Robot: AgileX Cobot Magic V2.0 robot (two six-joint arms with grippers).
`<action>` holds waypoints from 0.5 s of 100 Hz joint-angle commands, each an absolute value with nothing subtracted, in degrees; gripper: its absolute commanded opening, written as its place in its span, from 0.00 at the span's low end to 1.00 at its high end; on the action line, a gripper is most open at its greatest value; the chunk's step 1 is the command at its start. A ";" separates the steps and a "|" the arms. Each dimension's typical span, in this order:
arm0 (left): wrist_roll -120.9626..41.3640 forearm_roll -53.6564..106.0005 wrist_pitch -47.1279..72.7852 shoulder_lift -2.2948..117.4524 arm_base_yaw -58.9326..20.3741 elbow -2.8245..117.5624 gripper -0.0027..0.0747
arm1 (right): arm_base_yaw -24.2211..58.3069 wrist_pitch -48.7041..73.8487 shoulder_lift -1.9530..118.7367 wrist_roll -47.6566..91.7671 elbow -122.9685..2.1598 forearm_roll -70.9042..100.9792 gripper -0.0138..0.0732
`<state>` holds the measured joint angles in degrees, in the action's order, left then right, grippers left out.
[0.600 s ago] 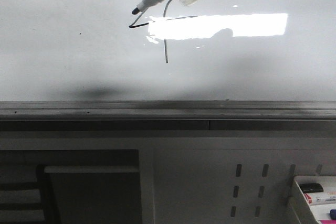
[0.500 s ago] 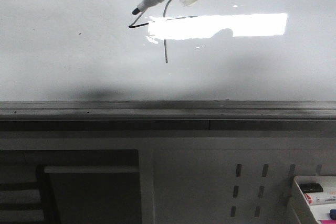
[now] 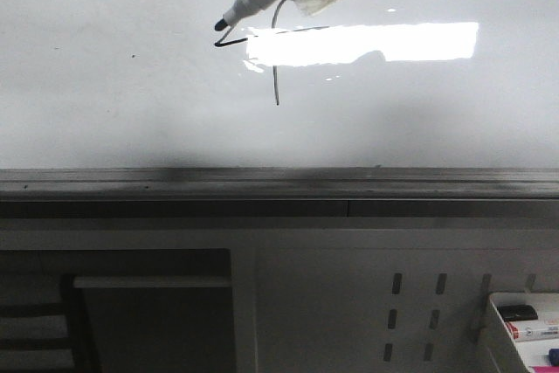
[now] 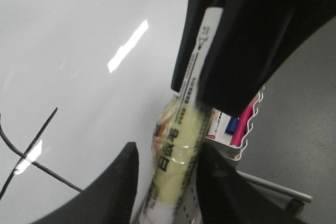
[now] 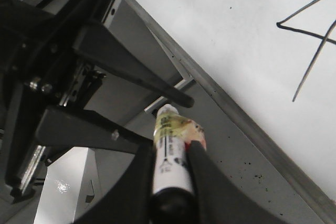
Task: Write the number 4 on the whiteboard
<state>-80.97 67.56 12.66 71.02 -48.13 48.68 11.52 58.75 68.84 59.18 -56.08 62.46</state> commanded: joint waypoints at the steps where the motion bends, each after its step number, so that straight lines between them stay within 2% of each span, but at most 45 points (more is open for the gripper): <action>1: -80.98 68.39 12.18 70.36 -48.48 50.71 0.36 | 11.46 59.35 67.51 59.57 -58.09 65.59 0.09; 11: -80.98 68.39 12.18 70.51 -48.48 50.71 0.33 | 11.46 59.35 67.51 59.57 -58.09 65.59 0.09; 29: -81.09 68.39 11.84 70.51 -48.48 50.71 0.23 | 11.46 58.95 67.51 59.57 -58.09 65.59 0.09; 50: -81.38 68.39 11.72 70.51 -48.48 50.71 0.21 | 11.46 58.82 67.51 59.57 -58.09 65.26 0.09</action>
<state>-81.63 67.07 13.07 71.63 -48.13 48.68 11.52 58.89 68.84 59.18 -56.08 62.34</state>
